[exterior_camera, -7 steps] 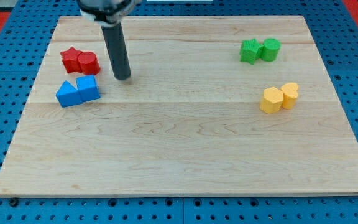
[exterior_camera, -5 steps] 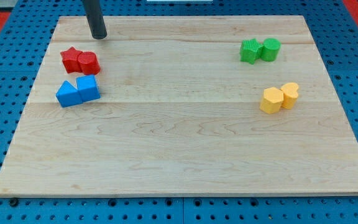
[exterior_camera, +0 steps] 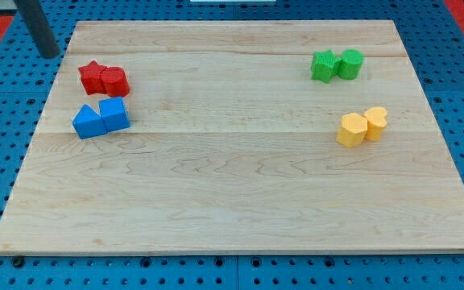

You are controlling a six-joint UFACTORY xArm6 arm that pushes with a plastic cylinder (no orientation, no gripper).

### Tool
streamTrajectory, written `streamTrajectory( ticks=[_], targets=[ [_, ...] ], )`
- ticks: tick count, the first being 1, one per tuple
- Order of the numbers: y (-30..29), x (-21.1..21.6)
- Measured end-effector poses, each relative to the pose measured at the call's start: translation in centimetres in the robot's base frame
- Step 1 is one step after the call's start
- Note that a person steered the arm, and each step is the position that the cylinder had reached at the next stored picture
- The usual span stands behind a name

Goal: Slightly push red blocks towards center

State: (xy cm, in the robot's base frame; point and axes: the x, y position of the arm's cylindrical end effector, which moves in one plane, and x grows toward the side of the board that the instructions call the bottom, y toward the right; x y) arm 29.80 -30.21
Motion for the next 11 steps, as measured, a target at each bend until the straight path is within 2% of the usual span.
streamTrajectory(
  ticks=[1, 5, 7, 8, 9, 11],
  targets=[
    [0.3, 1.5],
    [3.9, 1.6],
    [4.5, 4.9],
    [4.6, 4.9],
    [7.0, 4.9],
    [16.0, 5.9]
  ],
)
